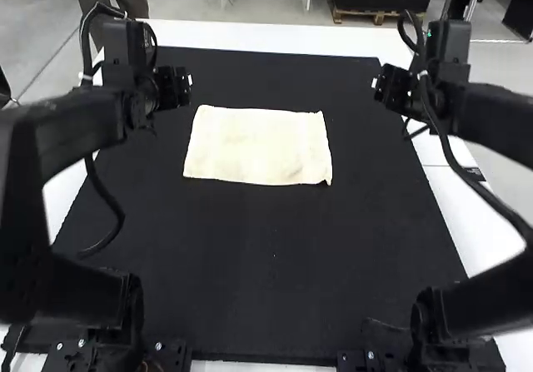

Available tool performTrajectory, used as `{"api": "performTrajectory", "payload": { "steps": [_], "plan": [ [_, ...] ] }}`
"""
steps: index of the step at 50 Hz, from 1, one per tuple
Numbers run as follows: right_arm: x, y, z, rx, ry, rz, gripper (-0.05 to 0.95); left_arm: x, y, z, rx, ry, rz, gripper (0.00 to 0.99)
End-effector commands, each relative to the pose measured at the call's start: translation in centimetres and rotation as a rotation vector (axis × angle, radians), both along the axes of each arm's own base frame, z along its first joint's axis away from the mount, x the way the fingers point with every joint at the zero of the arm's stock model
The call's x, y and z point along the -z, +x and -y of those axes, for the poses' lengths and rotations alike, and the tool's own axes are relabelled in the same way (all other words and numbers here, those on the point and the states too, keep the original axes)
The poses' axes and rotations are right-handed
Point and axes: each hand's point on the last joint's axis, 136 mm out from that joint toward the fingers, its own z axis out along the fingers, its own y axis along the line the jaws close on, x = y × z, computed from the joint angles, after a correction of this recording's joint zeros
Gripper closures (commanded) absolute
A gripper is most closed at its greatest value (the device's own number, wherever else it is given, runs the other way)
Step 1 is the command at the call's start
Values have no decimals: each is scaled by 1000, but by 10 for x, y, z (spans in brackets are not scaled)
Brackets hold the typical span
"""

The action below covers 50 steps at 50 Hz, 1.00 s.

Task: Fold the towel.

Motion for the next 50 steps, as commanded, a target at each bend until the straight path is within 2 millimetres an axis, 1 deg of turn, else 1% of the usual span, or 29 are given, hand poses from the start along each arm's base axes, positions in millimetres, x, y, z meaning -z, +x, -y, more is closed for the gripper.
{"api": "performTrajectory", "payload": {
  "steps": [1, 3, 6, 12, 17, 24, 29, 35, 41, 47, 50],
  "plan": [
    [-9, 17, -21, -61, 14, 0, 5, -18, 11, -2, -1, -12, 33, 28],
    [-5, 22, -27, -79, 17, -22, 3, -18, 14, -1, 2, -13, 30, 28],
    [5, 27, -38, -109, 27, -65, -2, -18, 16, -2, 1, -13, 25, 28],
    [18, 40, -53, -142, 41, -121, -8, -16, 20, -4, 3, -19, 5, 28],
    [20, 52, -63, -168, 60, -141, -8, -14, 22, -14, -17, -26, -13, 28],
    [22, 65, -74, -202, 83, -161, -8, -21, 25, -35, -66, -25, -6, 28],
    [29, 71, -85, -233, 96, -187, -8, -23, 25, -41, -77, -27, -7, 28],
    [37, 79, -99, -254, 110, -218, -7, -18, 25, -36, -58, -29, -16, 28],
    [44, 89, -112, -262, 124, -241, -8, -16, 29, -23, -25, -31, -19, 28],
    [45, 104, -118, -260, 136, -242, -8, -18, 34, -18, -12, -32, -12, 28],
    [47, 112, -120, -258, 139, -243, -7, -15, 38, -17, -8, -31, -18, 28]
  ]
}}
